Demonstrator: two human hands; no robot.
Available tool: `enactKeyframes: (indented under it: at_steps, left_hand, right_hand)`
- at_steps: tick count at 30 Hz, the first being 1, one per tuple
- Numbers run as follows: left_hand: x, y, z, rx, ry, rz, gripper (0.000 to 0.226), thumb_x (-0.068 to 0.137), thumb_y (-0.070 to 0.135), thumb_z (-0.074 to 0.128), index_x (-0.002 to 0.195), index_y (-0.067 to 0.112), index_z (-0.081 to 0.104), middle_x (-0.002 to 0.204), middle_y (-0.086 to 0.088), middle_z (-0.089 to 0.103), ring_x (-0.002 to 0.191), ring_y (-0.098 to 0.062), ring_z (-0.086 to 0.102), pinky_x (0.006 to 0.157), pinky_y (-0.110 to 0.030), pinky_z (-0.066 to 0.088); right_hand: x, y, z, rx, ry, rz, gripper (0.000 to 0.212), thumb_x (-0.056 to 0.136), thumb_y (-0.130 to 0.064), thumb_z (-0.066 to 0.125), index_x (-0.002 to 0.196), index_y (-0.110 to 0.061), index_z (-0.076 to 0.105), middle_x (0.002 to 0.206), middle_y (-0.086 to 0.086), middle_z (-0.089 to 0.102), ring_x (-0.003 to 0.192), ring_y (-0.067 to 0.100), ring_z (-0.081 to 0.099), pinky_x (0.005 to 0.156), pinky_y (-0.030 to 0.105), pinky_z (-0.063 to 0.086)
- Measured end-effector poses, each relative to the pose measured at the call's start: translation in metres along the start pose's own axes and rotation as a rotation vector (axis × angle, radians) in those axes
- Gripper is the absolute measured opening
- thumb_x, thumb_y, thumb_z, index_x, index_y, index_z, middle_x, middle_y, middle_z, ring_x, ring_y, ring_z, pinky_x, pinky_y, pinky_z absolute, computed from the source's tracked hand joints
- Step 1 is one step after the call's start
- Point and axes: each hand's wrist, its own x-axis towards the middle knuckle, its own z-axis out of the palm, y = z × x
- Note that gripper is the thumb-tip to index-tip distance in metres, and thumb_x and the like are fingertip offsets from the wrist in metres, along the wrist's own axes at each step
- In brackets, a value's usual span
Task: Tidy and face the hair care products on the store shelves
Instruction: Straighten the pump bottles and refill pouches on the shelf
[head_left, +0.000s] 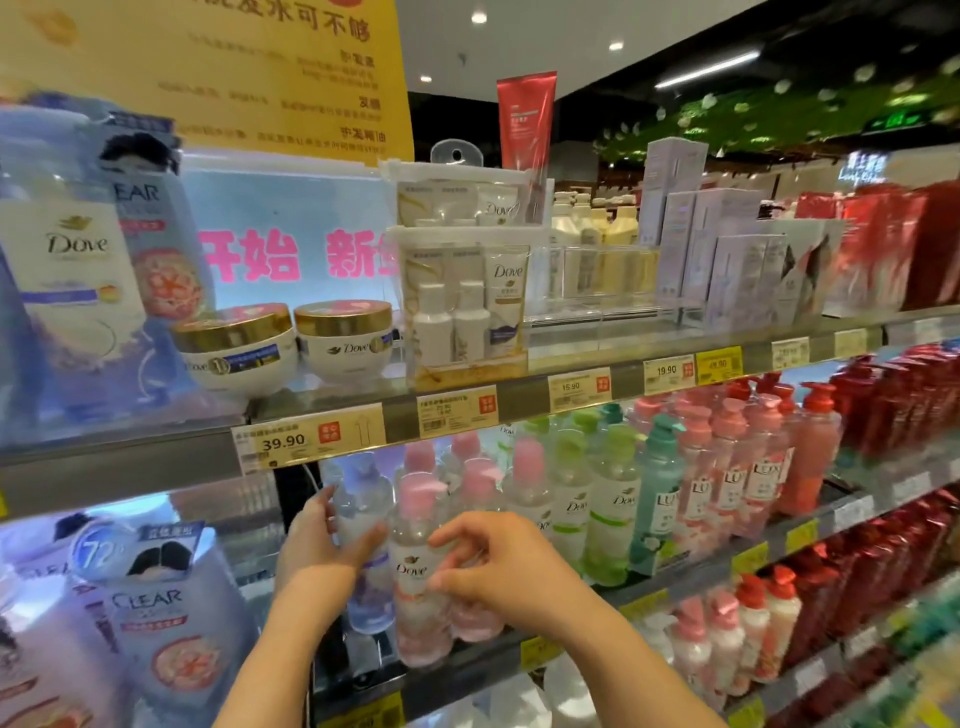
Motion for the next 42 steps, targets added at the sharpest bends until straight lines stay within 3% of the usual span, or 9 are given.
enactKeyframes:
  at_steps: [5,13,16,20,24,27,30,35,42]
  left_hand:
    - [-0.009,0.007,-0.003,-0.056,-0.06,0.035,0.074,0.079,0.028,0.081,0.141,0.032,0.041,0.118,0.003,0.065,0.103,-0.017,0.063,0.084,-0.034,0.051]
    - [-0.034,-0.001,-0.023,-0.079,-0.122,0.139,0.06,0.082,0.03,0.078,0.129,0.046,0.045,0.116,0.022,0.062,0.105,0.005,0.06,0.091,-0.023,0.053]
    - [-0.041,0.001,-0.028,-0.031,-0.142,0.156,0.067,0.082,0.039,0.077,0.14,0.033,0.045,0.126,0.014,0.063,0.11,0.003,0.06,0.092,-0.021,0.052]
    - [-0.052,0.001,-0.037,-0.05,-0.167,0.135,0.077,0.081,0.039,0.079,0.145,0.029,0.039,0.132,0.012,0.06,0.111,0.004,0.059,0.092,-0.016,0.05]
    - [-0.061,0.001,-0.044,-0.087,-0.215,0.116,0.069,0.079,0.035,0.081,0.138,0.036,0.045,0.119,0.023,0.062,0.103,0.015,0.059,0.084,-0.011,0.051]
    - [-0.065,0.002,-0.045,-0.072,-0.215,0.119,0.067,0.075,0.041,0.083,0.134,0.036,0.05,0.121,0.021,0.065,0.107,0.009,0.061,0.091,-0.02,0.053]
    - [-0.067,0.003,-0.046,-0.056,-0.221,0.128,0.06,0.076,0.042,0.081,0.129,0.042,0.052,0.121,0.021,0.065,0.107,0.008,0.061,0.091,-0.019,0.052]
    - [-0.063,0.003,-0.049,-0.072,-0.224,0.106,0.063,0.08,0.042,0.079,0.136,0.035,0.051,0.119,0.021,0.064,0.107,0.009,0.06,0.087,-0.014,0.05]
    - [-0.065,0.0,-0.048,-0.08,-0.225,0.085,0.059,0.078,0.046,0.079,0.131,0.035,0.055,0.123,0.019,0.065,0.111,0.005,0.06,0.094,-0.022,0.051]
  right_hand:
    - [0.006,-0.003,-0.002,-0.037,-0.022,-0.016,0.031,0.085,-0.027,0.08,0.113,-0.031,0.069,0.09,-0.009,0.071,0.067,-0.003,0.063,0.065,0.016,0.055]
    - [0.018,-0.003,0.001,-0.019,0.003,-0.039,0.033,0.083,-0.023,0.081,0.111,-0.033,0.067,0.085,-0.003,0.072,0.063,-0.002,0.064,0.062,0.017,0.052]
    - [0.022,-0.001,0.002,-0.034,0.03,-0.032,0.028,0.081,-0.021,0.082,0.101,-0.034,0.068,0.076,-0.004,0.073,0.059,0.001,0.064,0.063,0.026,0.055]
    - [0.025,-0.003,0.004,-0.026,0.062,-0.021,0.02,0.081,-0.018,0.082,0.093,-0.029,0.07,0.071,0.002,0.072,0.053,0.002,0.063,0.059,0.026,0.05]
    - [0.029,-0.006,0.005,-0.008,0.073,-0.007,0.017,0.082,-0.014,0.082,0.09,-0.023,0.07,0.065,0.0,0.074,0.046,0.002,0.06,0.056,0.026,0.048]
    - [0.029,-0.008,0.007,-0.008,0.09,-0.008,0.017,0.081,-0.012,0.081,0.088,-0.021,0.069,0.065,0.003,0.074,0.046,0.007,0.06,0.056,0.027,0.047]
    - [0.028,-0.01,0.008,-0.016,0.096,-0.006,0.016,0.081,-0.013,0.082,0.088,-0.02,0.069,0.066,0.004,0.074,0.049,0.012,0.061,0.056,0.028,0.048]
    - [0.026,-0.015,0.011,-0.043,0.083,0.002,0.017,0.082,-0.016,0.082,0.091,-0.021,0.07,0.072,0.009,0.075,0.044,0.005,0.06,0.058,0.029,0.049]
    - [0.018,-0.03,0.015,-0.073,0.037,-0.034,0.015,0.083,-0.02,0.081,0.092,-0.027,0.072,0.068,0.001,0.076,0.044,0.007,0.061,0.057,0.029,0.05]
